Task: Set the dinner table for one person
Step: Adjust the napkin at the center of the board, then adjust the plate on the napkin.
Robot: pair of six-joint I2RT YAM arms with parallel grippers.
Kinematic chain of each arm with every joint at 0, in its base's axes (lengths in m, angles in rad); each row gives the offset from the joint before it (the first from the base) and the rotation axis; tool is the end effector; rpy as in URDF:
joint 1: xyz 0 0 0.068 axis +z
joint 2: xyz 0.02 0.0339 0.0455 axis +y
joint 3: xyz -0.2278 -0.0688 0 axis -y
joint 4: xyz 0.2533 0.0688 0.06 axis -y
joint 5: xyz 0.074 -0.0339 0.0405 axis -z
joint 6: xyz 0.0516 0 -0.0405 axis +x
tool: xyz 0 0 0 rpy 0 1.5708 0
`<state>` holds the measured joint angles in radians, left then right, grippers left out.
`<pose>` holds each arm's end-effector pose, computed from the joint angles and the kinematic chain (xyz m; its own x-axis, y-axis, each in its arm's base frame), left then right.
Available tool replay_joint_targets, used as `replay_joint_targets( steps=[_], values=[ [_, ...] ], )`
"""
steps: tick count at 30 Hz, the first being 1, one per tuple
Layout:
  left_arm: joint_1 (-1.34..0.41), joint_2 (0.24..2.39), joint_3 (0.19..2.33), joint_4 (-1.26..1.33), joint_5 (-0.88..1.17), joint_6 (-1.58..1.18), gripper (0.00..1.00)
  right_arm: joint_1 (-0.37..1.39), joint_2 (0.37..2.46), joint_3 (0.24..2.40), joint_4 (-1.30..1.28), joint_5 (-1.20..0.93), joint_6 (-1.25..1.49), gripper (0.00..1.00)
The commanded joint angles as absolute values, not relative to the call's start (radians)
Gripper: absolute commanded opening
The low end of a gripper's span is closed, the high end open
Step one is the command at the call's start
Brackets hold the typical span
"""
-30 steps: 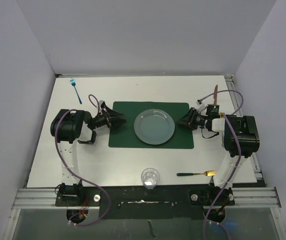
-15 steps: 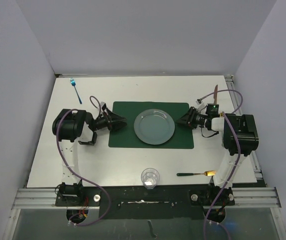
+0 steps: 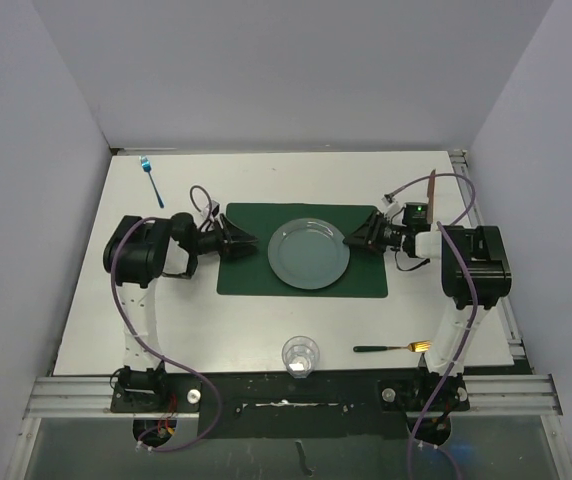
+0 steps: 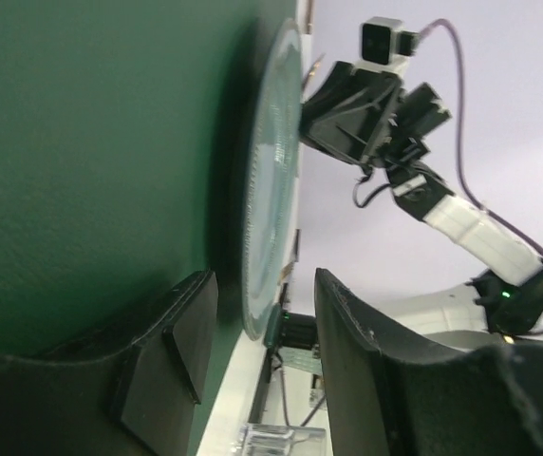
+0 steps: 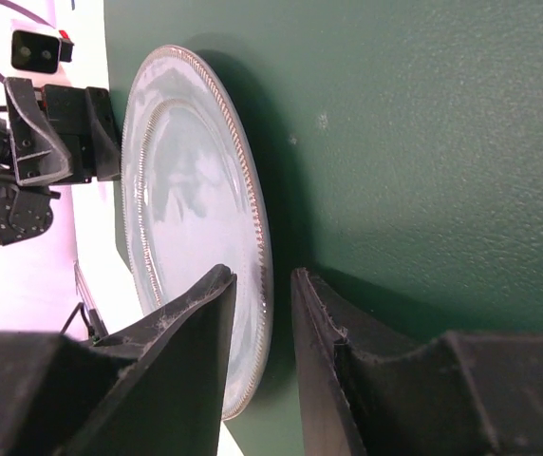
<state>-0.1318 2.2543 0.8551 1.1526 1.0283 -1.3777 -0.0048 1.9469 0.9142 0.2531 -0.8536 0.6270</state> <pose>0.3549 -0.0916 0.0262 -0.9210 -0.3890 0.0191 -0.0665 0.1088 -0.9918 0.3619 0.0372 0.0628 -0.8819 0.3899 -0.2651 -0.0190 0.5324 0.8463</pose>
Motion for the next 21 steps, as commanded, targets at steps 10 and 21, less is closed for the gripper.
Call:
replay_joint_targets(
  steps=[10,21],
  values=[
    [-0.174,2.146,0.95,0.715,0.978,-1.054,0.43,0.04,1.98,0.966,0.297,-0.856,0.645,0.31],
    [-0.221,2.145,0.944,1.006,1.029,-1.268,0.43,0.041,1.974,0.974,0.27,-0.849,0.63,0.31]
  ],
)
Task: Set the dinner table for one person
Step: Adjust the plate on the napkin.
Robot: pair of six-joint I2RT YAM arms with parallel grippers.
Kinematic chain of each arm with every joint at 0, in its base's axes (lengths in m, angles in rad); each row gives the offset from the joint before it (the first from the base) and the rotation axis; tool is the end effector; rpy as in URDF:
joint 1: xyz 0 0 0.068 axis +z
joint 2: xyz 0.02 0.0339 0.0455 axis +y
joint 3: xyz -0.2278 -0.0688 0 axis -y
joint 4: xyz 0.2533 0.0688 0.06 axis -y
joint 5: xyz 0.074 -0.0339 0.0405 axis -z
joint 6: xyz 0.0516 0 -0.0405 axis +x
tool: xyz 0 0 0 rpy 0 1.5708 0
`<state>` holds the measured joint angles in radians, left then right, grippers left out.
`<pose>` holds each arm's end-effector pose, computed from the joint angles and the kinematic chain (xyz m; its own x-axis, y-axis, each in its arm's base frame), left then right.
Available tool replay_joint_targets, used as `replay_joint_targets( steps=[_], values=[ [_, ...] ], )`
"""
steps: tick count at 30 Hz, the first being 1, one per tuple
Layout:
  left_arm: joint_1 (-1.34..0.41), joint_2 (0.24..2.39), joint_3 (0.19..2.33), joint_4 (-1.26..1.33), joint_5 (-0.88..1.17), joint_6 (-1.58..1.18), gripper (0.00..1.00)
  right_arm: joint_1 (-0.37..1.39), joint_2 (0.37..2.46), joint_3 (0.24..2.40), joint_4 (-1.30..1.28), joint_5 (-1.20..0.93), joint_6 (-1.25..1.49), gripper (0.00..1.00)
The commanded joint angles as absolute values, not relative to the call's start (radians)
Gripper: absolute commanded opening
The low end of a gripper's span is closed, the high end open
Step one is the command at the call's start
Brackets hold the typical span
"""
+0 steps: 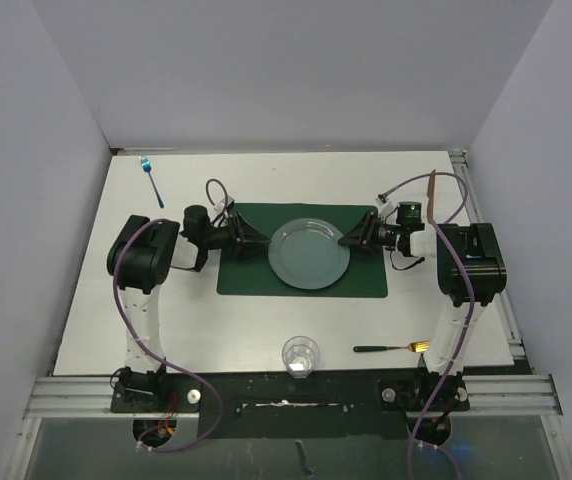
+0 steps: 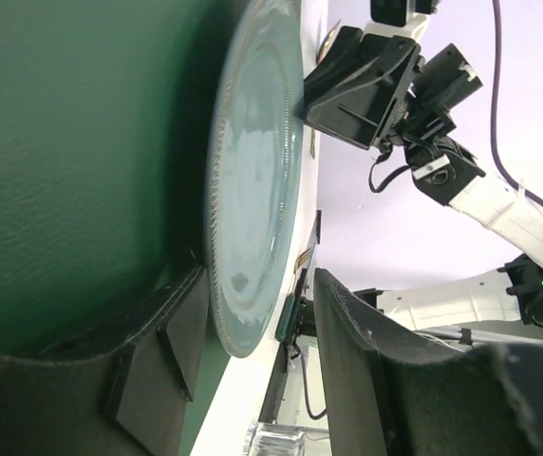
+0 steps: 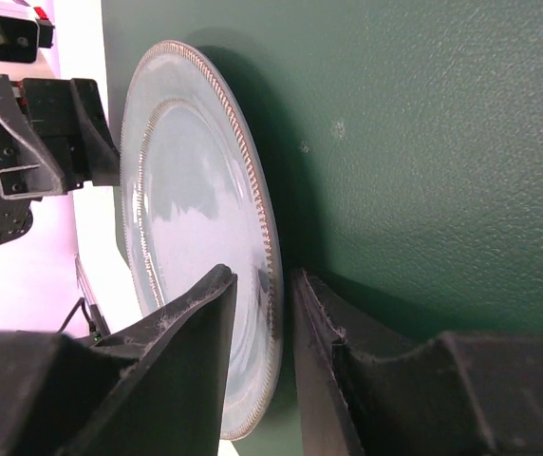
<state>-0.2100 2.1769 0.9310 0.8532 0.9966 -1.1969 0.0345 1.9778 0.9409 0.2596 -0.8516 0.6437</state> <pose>0.3643 -0.1220 0.0408 -0.9484 -0.3149 -0.0383 -0.0300 0.2092 -0.9774 0.3661 0.0515 0.0594 -0.8960 0.3647 -0.2535 -0.0262 0.5264 0.8499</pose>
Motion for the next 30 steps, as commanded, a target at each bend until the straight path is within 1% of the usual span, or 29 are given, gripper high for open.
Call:
replay_joint_targets(
  steps=[1,4,9,11,16,18,30],
  values=[
    [-0.225,2.145,0.947,1.001,1.029,-1.268,0.43,0.042,1.974,0.975,0.268,-0.847,0.628,0.31],
    [-0.232,2.152,0.953,0.994,1.034,-1.264,0.4,0.042,1.973,0.976,0.264,-0.848,0.625,0.31],
    [-0.234,2.154,0.953,0.933,1.031,-1.221,0.4,0.042,1.97,0.982,0.257,-0.847,0.623,0.31],
    [-0.234,2.148,0.962,0.845,1.023,-1.158,0.4,0.043,1.968,0.982,0.254,-0.847,0.621,0.31],
    [-0.234,2.105,1.008,0.524,0.966,-0.918,0.4,0.041,1.961,0.986,0.236,-0.842,0.61,0.31],
    [-0.234,2.093,1.023,0.445,0.953,-0.866,0.4,0.042,1.96,0.988,0.234,-0.841,0.609,0.31],
    [-0.219,2.061,1.001,0.417,0.959,-0.846,0.39,0.043,1.966,0.996,0.231,-0.844,0.611,0.31]
  ],
)
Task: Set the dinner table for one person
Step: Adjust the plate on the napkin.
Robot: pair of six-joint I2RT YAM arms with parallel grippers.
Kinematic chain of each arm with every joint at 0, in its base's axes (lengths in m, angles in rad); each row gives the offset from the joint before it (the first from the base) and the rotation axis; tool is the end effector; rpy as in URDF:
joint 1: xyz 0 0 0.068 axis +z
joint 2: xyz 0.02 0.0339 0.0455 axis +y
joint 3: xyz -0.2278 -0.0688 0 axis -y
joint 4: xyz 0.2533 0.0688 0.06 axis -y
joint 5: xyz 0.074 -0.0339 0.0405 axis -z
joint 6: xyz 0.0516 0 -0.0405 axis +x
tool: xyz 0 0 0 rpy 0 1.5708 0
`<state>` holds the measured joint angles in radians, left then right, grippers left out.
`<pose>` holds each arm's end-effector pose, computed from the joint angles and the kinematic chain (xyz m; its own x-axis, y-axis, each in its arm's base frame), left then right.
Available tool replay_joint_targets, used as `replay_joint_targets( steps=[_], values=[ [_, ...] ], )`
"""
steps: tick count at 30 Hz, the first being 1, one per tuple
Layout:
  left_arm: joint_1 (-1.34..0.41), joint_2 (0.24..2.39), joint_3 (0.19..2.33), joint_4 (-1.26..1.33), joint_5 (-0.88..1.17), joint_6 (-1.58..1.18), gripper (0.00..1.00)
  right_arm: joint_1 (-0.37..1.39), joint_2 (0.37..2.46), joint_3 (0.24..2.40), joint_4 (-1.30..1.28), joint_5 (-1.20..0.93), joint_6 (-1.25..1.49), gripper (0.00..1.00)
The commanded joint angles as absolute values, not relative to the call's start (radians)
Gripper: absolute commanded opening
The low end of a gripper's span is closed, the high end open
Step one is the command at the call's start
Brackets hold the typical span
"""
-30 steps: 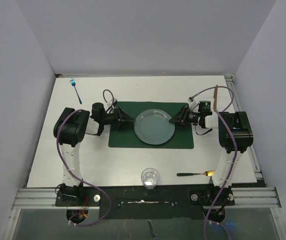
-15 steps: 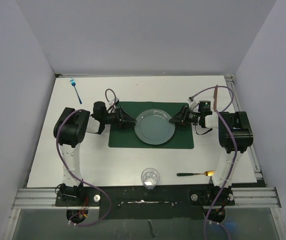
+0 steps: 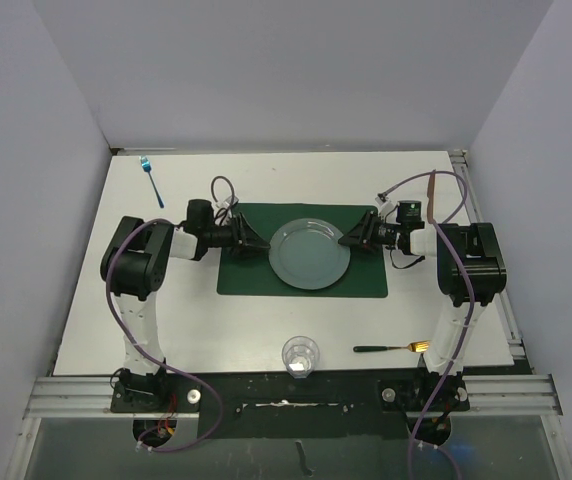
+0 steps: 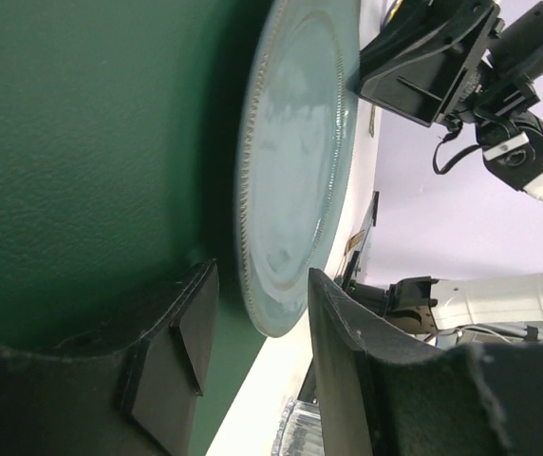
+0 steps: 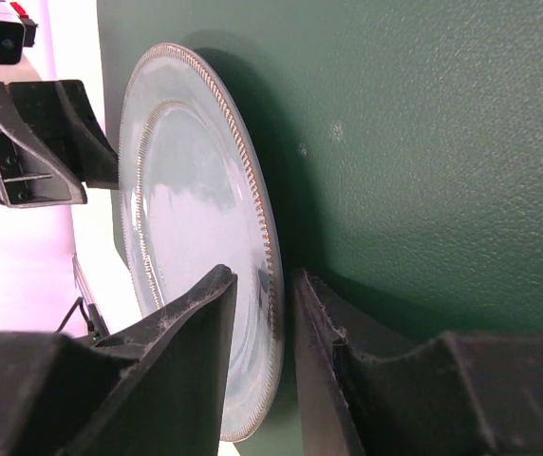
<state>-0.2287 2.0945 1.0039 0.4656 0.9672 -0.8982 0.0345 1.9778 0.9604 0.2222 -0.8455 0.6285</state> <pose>0.3682 -0.1293 0.0534 -0.9643 -0.2314 -0.1284 0.0396 0.3539 -0.9345 0.3686 0.0514 0.0615 -0.8985 0.3592 -0.2522 -0.0225 0.5361 0.8438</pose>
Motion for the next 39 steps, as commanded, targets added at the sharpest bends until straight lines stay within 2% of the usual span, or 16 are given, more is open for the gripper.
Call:
replay_joint_targets(
  steps=[1,9,31,39],
  values=[
    [-0.218,2.059,0.999,0.415,0.957,-0.845,0.39,0.043,1.964,0.996,0.231,-0.844,0.61,0.31],
    [-0.213,2.073,1.01,0.425,0.963,-0.852,0.39,0.049,1.969,0.996,0.239,-0.842,0.615,0.31],
    [-0.249,2.193,1.029,0.729,1.056,-1.054,0.39,0.054,1.994,1.006,0.243,-0.842,0.62,0.31],
    [-0.25,2.204,1.043,0.733,1.066,-1.057,0.33,0.053,1.995,1.003,0.226,-0.836,0.604,0.31]
  ],
)
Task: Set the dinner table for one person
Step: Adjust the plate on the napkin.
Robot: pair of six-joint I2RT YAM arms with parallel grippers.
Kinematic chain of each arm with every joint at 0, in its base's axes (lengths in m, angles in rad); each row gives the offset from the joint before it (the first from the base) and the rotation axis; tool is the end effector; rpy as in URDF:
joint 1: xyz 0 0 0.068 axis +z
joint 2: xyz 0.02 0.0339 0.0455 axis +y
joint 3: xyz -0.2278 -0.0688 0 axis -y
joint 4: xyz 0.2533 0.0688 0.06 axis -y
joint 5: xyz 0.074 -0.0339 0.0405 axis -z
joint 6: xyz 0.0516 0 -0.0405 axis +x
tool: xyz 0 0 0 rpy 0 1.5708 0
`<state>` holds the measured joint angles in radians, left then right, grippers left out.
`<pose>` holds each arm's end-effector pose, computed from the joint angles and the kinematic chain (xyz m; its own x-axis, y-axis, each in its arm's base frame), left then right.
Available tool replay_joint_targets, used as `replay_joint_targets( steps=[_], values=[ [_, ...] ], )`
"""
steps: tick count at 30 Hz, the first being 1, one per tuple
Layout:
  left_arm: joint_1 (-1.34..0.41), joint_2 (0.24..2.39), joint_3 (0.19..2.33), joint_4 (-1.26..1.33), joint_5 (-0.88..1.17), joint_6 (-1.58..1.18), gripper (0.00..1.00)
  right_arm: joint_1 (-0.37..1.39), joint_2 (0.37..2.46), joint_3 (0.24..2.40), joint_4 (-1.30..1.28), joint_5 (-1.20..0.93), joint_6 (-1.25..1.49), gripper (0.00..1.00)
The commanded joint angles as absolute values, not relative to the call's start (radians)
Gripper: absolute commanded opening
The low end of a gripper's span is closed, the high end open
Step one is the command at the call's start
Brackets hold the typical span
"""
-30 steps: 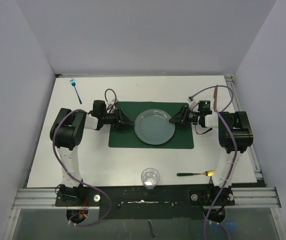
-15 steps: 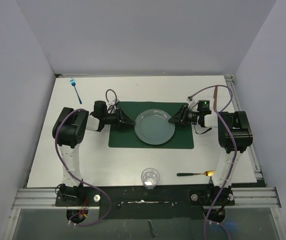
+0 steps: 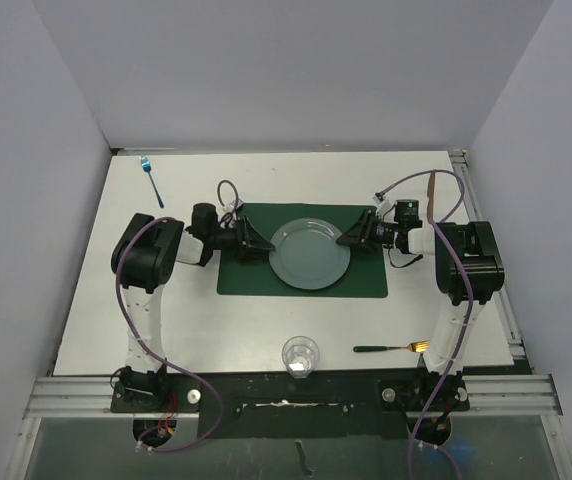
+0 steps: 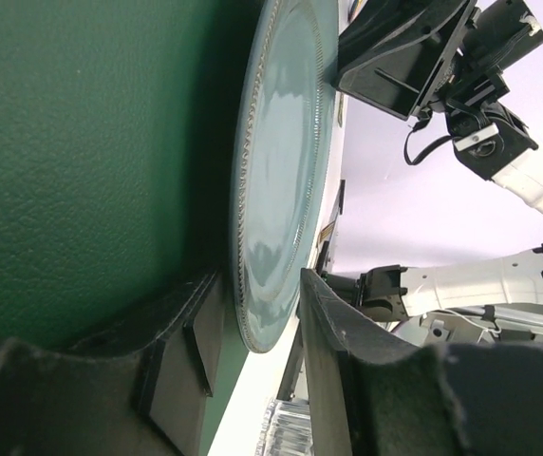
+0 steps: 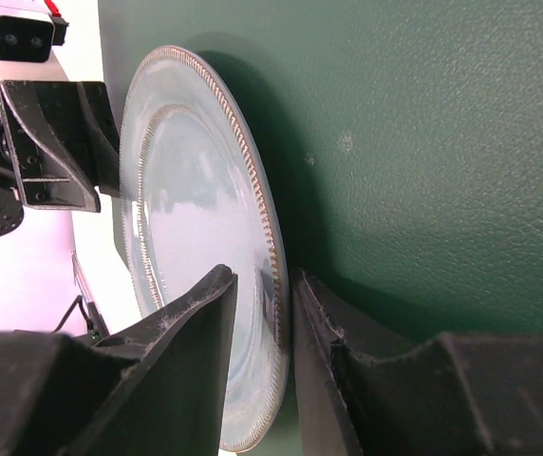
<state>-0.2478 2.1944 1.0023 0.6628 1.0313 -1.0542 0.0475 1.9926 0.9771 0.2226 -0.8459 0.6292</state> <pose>0.3664 -0.1384 0.0345 -0.9756 -0.2139 -0.0497 -0.0088 0.2639 -0.9645 0.3715 0.0563 0.0606 -0.9027 0.3477 -0.2536 -0.0309 0.5352 0.8441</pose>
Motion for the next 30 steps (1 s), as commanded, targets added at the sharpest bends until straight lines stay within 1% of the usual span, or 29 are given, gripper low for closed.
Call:
replay_joint_targets(
  steps=[1,4,6,23,27,28,30],
  values=[
    [-0.249,2.206,1.043,0.733,1.066,-1.057,0.32,0.052,1.993,1.003,0.22,-0.834,0.6,0.32],
    [-0.25,2.207,1.047,0.732,1.066,-1.058,0.27,0.048,1.984,1.001,0.195,-0.822,0.58,0.36],
    [-0.249,2.209,1.051,0.732,1.067,-1.058,0.25,0.045,1.978,0.999,0.179,-0.815,0.566,0.36],
    [-0.249,2.218,1.074,0.717,1.068,-1.055,0.25,-0.028,1.906,0.93,0.11,-0.78,0.493,0.35],
    [-0.25,2.221,1.074,0.715,1.068,-1.054,0.25,-0.032,1.899,0.92,0.105,-0.777,0.486,0.34],
    [-0.25,2.223,1.074,0.715,1.068,-1.054,0.25,-0.032,1.899,0.916,0.106,-0.778,0.487,0.32],
    [-0.248,2.225,1.074,0.714,1.066,-1.054,0.25,-0.032,1.899,0.905,0.116,-0.78,0.491,0.25]
  ],
)
